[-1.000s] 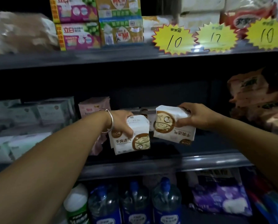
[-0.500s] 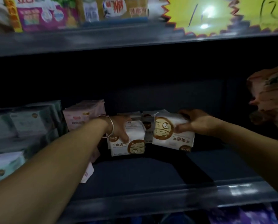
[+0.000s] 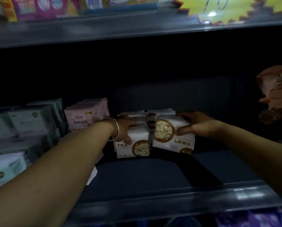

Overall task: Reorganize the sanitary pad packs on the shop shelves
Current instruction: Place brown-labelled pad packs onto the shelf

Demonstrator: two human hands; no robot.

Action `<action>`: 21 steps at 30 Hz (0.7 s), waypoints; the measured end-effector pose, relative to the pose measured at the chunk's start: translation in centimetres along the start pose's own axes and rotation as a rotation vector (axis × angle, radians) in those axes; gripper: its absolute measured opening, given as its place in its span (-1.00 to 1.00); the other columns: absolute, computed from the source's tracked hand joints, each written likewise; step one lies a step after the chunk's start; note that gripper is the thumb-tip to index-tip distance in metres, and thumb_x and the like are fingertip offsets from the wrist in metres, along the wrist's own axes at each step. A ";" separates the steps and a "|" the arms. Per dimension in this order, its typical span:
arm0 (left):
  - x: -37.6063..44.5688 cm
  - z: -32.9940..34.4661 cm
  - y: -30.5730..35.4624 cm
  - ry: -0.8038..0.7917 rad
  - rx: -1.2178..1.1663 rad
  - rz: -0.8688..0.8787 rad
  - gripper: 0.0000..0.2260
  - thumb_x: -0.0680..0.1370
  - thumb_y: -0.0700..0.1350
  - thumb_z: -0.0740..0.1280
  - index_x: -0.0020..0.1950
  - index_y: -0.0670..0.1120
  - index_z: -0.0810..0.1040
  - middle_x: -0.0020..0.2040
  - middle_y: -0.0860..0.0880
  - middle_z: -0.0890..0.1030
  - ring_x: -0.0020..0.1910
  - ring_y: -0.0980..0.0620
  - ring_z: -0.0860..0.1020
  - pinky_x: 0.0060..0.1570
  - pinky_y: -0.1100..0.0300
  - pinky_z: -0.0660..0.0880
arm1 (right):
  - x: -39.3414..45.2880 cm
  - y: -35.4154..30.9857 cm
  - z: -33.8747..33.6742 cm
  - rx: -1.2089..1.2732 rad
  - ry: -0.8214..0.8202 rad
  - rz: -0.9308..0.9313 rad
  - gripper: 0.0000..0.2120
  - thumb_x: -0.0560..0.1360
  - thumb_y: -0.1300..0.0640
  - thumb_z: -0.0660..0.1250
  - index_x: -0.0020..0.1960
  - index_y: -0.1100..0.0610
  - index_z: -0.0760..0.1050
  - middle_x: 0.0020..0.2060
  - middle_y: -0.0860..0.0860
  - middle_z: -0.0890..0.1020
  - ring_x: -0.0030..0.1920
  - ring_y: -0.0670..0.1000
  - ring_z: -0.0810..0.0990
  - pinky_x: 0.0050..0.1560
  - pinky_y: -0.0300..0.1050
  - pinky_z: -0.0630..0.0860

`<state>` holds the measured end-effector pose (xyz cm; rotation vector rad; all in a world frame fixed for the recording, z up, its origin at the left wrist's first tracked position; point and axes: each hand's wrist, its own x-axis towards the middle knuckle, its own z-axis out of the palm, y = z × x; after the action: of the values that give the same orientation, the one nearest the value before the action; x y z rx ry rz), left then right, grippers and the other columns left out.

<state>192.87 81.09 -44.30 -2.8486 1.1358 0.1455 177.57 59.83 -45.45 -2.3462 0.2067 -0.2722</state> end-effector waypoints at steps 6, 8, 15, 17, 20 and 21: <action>-1.3 -0.6 2.7 0.165 -0.380 0.103 -0.12 0.27 0.15 0.53 0.48 -0.02 0.21 0.42 0.02 0.31 0.37 0.03 0.33 0.36 0.14 0.31 | -1.0 -0.3 -0.7 0.233 0.024 0.026 -0.60 0.39 0.20 0.45 0.17 0.02 0.42 0.01 -0.01 0.60 -0.01 -0.01 0.60 -0.05 -0.13 0.57; -1.9 -1.0 4.2 0.189 -0.642 0.182 -0.32 0.30 0.07 0.54 0.34 -0.04 0.38 0.26 0.09 0.49 0.24 0.10 0.46 0.26 0.20 0.39 | -1.2 -0.3 -0.6 0.409 0.053 0.054 -0.58 0.40 0.23 0.42 0.22 0.09 0.42 0.05 0.07 0.62 0.03 0.09 0.62 0.04 0.03 0.59; -3.1 -0.3 8.5 0.060 -1.244 0.211 -0.51 0.42 -0.22 0.46 0.31 -0.09 0.41 0.16 -0.08 0.60 0.14 -0.03 0.58 0.17 0.03 0.52 | -2.7 0.3 0.4 0.733 -0.004 0.104 -0.52 0.43 0.17 0.40 0.31 0.11 0.34 0.10 0.11 0.62 0.08 0.15 0.61 0.04 0.22 0.57; -2.9 -0.6 8.6 0.163 -1.149 0.146 -0.35 0.37 -0.22 0.50 0.38 -0.09 0.29 0.15 -0.06 0.57 0.06 -0.02 0.59 0.04 0.04 0.57 | -3.2 0.7 0.3 0.623 -0.006 0.082 -0.46 0.41 0.17 0.43 0.33 0.05 0.31 0.09 0.02 0.61 0.12 0.09 0.58 0.00 0.14 0.56; -2.7 -1.5 8.6 0.217 -0.894 0.174 -0.29 0.33 -0.22 0.52 0.39 0.05 0.28 0.12 0.01 0.54 -0.05 0.09 0.56 -0.20 0.26 0.53 | -3.4 1.3 -0.7 0.562 0.117 0.032 -0.14 0.34 0.21 0.51 0.47 -0.07 0.11 0.19 -0.03 0.51 0.08 -0.05 0.54 -0.08 -0.12 0.54; -2.7 -1.7 8.8 0.205 -0.807 0.184 -0.30 0.33 -0.21 0.51 0.38 0.09 0.30 0.14 0.03 0.53 -0.03 0.09 0.55 -0.19 0.28 0.50 | -3.4 1.4 -1.1 0.520 0.123 -0.002 -0.06 0.31 0.21 0.53 0.50 -0.10 0.05 0.27 -0.01 0.45 0.13 -0.04 0.52 0.00 -0.13 0.54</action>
<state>185.02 76.39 -42.55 -3.4885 1.6999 0.4159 173.94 58.83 -46.14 -1.8168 0.1686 -0.4169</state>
